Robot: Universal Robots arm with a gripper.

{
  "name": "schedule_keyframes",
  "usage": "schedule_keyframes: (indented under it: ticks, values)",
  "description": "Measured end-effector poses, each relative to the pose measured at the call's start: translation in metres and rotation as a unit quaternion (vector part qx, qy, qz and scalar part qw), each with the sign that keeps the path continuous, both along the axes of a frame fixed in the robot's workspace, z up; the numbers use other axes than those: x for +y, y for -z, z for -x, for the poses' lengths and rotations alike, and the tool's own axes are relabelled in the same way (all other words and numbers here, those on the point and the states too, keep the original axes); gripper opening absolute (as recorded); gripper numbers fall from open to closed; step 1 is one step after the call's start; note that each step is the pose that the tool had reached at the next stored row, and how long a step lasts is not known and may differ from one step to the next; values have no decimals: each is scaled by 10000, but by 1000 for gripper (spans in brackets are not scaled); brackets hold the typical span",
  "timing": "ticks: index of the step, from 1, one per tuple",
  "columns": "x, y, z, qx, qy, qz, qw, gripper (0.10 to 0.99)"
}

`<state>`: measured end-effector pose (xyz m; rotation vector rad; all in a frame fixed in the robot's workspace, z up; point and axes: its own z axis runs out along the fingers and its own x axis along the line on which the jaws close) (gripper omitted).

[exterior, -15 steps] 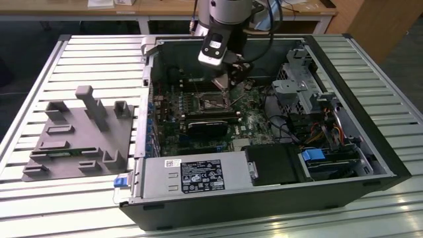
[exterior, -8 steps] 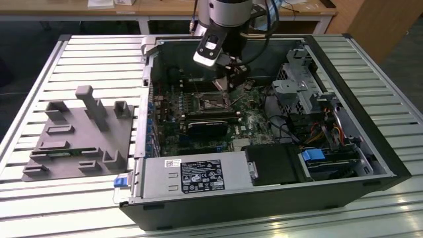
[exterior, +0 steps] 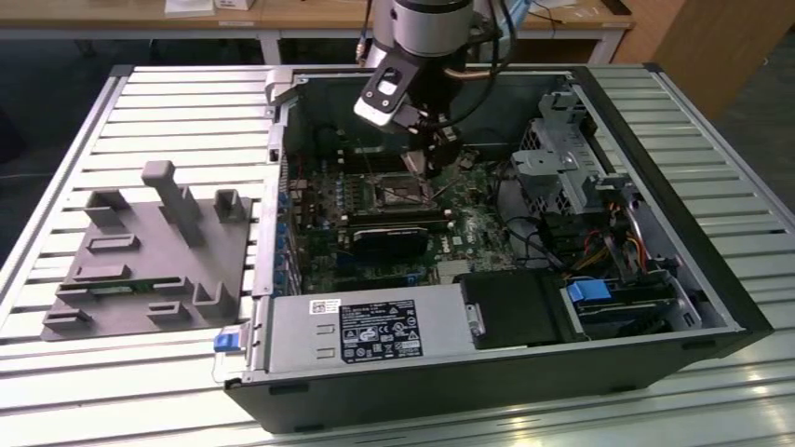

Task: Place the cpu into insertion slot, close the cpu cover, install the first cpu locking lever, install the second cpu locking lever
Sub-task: 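Place the cpu into insertion slot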

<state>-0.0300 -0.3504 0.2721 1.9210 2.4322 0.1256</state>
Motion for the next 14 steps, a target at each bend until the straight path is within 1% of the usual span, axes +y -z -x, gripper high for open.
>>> schedule_keyframes:
  ticks: [2, 4, 8, 10, 14]
  values:
    - [0, 19, 0, 0, 180, 0, 9998, 537]
    - [0, 38, 0, 0, 363, 0, 9993, 537]
    - [0, 75, 3, 0, 679, 0, 9977, 537]
    - [0, 92, 26, 0, 731, 1, 9973, 537]
    - [1, 148, 69, 0, 758, 0, 9971, 537]
